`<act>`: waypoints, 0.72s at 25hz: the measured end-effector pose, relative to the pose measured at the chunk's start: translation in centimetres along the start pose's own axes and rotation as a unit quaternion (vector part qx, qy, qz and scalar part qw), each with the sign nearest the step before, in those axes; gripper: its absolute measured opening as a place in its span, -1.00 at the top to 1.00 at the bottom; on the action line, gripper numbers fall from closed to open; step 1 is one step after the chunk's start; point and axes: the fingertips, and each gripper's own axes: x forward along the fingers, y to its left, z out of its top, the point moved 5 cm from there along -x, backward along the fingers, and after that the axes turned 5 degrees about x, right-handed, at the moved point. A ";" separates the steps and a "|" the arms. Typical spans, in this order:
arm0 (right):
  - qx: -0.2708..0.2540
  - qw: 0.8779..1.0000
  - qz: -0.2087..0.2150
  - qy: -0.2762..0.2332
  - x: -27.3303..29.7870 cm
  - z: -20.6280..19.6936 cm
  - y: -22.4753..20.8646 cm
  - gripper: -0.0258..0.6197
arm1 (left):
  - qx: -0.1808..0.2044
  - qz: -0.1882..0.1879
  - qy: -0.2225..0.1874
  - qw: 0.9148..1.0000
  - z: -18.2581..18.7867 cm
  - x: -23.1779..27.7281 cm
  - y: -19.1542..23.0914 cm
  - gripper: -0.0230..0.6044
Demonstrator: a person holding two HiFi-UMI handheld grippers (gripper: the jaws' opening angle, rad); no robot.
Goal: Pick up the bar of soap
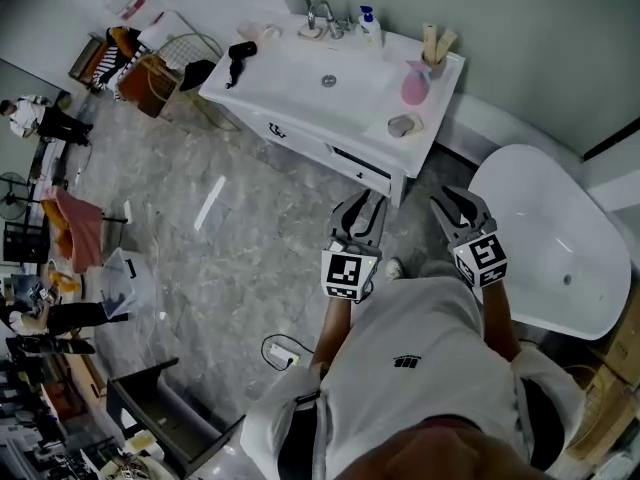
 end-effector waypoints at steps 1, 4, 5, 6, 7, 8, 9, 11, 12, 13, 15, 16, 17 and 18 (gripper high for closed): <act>0.001 1.000 -0.002 0.001 0.3 0.1 -0.1 0.54 | 0.000 -0.003 0.000 1.000 0.0 0.4 0.3 0.53; 0.005 1.000 -0.011 0.005 1.1 0.1 -0.6 0.54 | -0.002 -0.013 0.001 1.000 -0.1 1.4 1.1 0.53; 0.007 1.000 -0.013 0.006 1.3 0.1 -0.8 0.54 | -0.003 -0.017 0.003 1.000 -0.2 1.8 1.3 0.53; 0.009 1.000 -0.016 0.007 1.6 0.1 -1.0 0.54 | -0.003 -0.021 0.006 1.000 -0.4 2.2 1.4 0.53; 0.012 1.000 -0.017 0.009 1.8 0.0 -1.3 0.54 | -0.003 -0.025 0.010 1.000 -0.5 2.7 1.5 0.53; 0.016 1.000 -0.019 0.011 2.0 -0.1 -1.7 0.54 | -0.002 -0.030 0.013 0.999 -0.6 3.3 1.6 0.53; 0.020 0.999 -0.020 0.014 2.2 -0.2 -2.0 0.54 | -0.001 -0.035 0.016 0.999 -0.6 3.9 1.6 0.53; 0.028 0.999 -0.023 0.021 2.7 -0.8 -2.9 0.54 | 0.003 -0.043 0.020 0.999 -0.7 5.0 1.5 0.53; 0.031 0.999 -0.023 0.024 3.0 -1.1 -3.3 0.54 | 0.005 -0.046 0.022 0.999 -0.8 5.4 1.6 0.53; 0.035 0.999 -0.022 0.025 3.5 -1.3 -3.7 0.54 | 0.007 -0.047 0.024 0.999 -1.0 5.9 1.6 0.53; 0.040 0.999 -0.016 0.026 4.6 -1.6 -4.6 0.54 | 0.006 -0.044 0.030 0.999 -1.3 6.9 2.1 0.53; 0.041 0.999 -0.012 0.026 5.3 -1.5 -5.0 0.54 | 0.006 -0.041 0.033 0.999 -1.5 7.3 2.4 0.53; 0.040 0.999 -0.007 0.026 6.0 -1.4 -5.5 0.54 | 0.005 -0.036 0.036 0.999 -1.5 7.8 2.9 0.53; 0.039 0.999 -0.003 0.025 6.7 -1.2 -5.9 0.54 | 0.005 -0.031 0.039 0.999 -1.6 8.3 3.3 0.53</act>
